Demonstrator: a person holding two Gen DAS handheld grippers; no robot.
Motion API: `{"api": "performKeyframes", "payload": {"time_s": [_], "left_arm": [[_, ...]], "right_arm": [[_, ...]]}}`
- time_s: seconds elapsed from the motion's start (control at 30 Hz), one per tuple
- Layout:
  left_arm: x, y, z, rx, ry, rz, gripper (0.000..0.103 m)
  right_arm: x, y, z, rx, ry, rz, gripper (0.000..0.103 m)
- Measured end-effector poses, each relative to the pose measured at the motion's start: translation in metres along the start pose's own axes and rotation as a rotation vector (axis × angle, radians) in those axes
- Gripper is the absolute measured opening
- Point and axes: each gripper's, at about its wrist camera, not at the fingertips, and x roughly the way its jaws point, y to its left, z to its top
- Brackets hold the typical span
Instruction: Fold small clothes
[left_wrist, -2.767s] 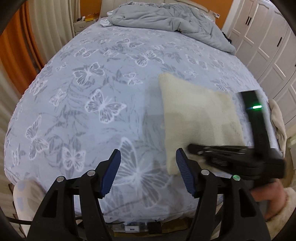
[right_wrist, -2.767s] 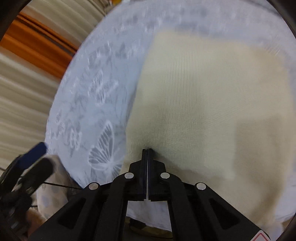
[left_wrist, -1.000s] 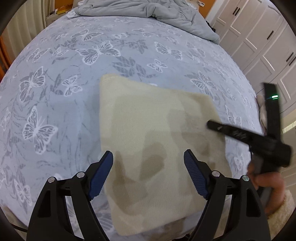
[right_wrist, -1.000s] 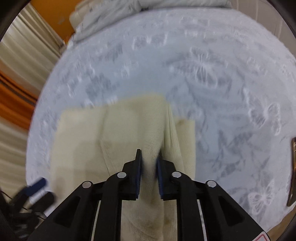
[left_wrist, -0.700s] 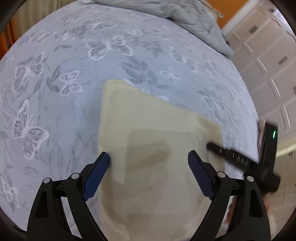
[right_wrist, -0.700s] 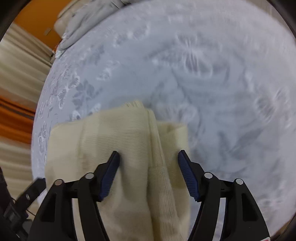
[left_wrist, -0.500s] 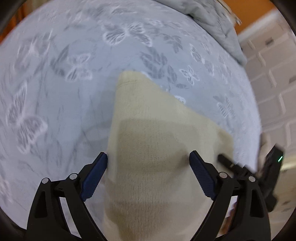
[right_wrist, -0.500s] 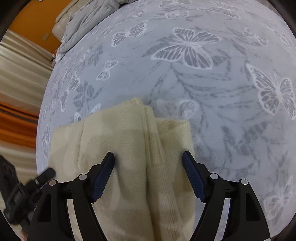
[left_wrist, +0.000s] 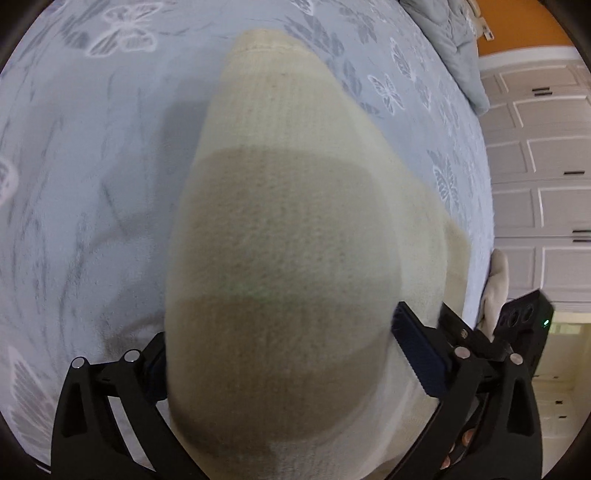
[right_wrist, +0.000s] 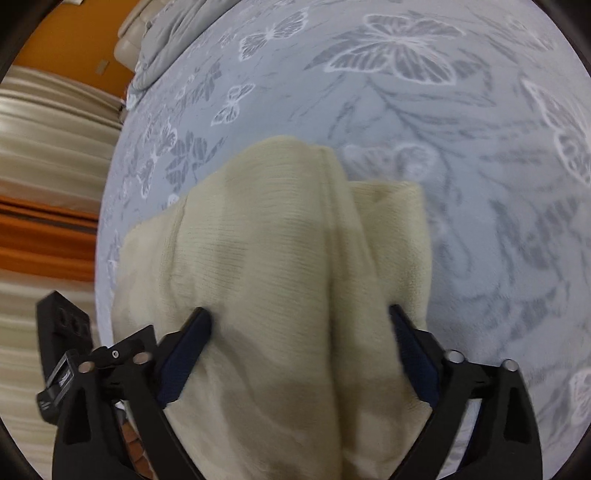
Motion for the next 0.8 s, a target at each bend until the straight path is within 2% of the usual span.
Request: {"api": "performKeyframes", "payload": {"time_s": [0.03, 0.07, 0.13, 0.23, 0.4, 0.6, 0.8], "left_arm": [[-0.003, -0.004, -0.003, 0.009, -0.005, 0.016, 0.09], [-0.007, -0.007, -0.005, 0.027, -0.013, 0.033, 0.082], [-0.019, -0.019, -0.013, 0.099, -0.042, 0.081, 0.072], [-0.037, -0.053, -0.033, 0.279, -0.105, 0.158, 0.062], [-0.071, -0.099, -0.076, 0.452, -0.198, 0.201, 0.059], [-0.119, -0.122, -0.111, 0.517, -0.249, 0.158, 0.059], [-0.178, -0.142, -0.137, 0.56, -0.347, 0.121, 0.059]], "right_arm": [[-0.007, 0.003, -0.002, 0.0, -0.013, -0.009, 0.055], [-0.012, 0.004, -0.003, 0.006, -0.025, -0.016, 0.033], [-0.029, 0.003, -0.01, 0.036, -0.055, 0.001, 0.028], [-0.054, 0.015, -0.031, 0.014, -0.121, -0.019, 0.027], [-0.107, 0.024, -0.066, 0.023, -0.235, -0.018, 0.026], [-0.171, 0.044, -0.096, -0.017, -0.34, -0.001, 0.026], [-0.227, 0.077, -0.118, -0.089, -0.437, 0.032, 0.026]]}}
